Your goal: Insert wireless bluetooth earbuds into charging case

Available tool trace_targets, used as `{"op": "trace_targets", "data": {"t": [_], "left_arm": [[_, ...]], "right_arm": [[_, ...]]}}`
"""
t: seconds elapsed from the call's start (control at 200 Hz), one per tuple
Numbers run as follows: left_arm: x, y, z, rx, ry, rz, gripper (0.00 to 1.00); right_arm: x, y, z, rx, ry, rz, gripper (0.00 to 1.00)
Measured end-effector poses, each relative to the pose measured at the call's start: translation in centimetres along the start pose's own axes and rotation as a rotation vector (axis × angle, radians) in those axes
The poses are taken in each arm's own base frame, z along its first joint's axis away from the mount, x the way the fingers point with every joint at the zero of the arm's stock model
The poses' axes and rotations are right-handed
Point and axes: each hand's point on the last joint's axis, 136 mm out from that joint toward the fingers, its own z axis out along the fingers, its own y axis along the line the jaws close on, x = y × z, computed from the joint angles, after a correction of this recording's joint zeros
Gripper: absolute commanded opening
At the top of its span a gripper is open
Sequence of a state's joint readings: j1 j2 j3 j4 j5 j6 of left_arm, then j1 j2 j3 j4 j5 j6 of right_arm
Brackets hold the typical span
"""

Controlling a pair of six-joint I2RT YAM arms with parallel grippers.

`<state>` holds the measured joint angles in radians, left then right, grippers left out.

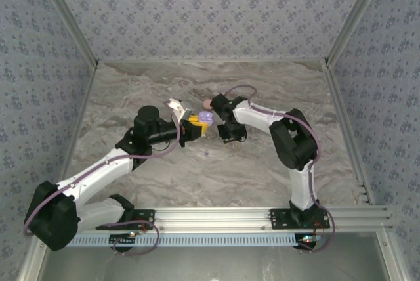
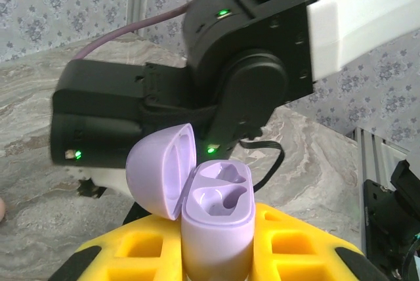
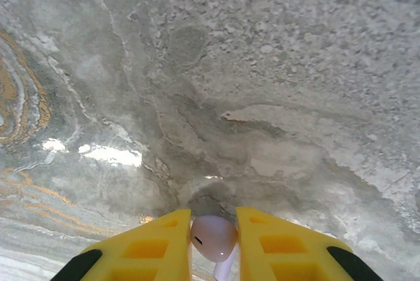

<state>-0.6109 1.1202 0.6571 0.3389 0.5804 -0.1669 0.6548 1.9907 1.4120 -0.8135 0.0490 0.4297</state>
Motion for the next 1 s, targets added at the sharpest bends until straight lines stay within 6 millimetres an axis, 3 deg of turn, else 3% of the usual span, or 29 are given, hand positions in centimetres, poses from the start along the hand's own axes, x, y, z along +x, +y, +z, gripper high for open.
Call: {"op": "trace_targets", "data": {"t": [0.47,0.999], "left_arm": [[5.7,2.9,1.1,-0.129,0.095,-0.122,0.21],[6.6,3.8,2.8,-0.166,0.071,-0.154,0.21]], "right_arm": [[-1.5,-0.2,-4.4,-0.195,-0.176,0.063,0.23],[-3.5,0.3,-12.5,-0.395,-0.404,0.082,0.23]]}}
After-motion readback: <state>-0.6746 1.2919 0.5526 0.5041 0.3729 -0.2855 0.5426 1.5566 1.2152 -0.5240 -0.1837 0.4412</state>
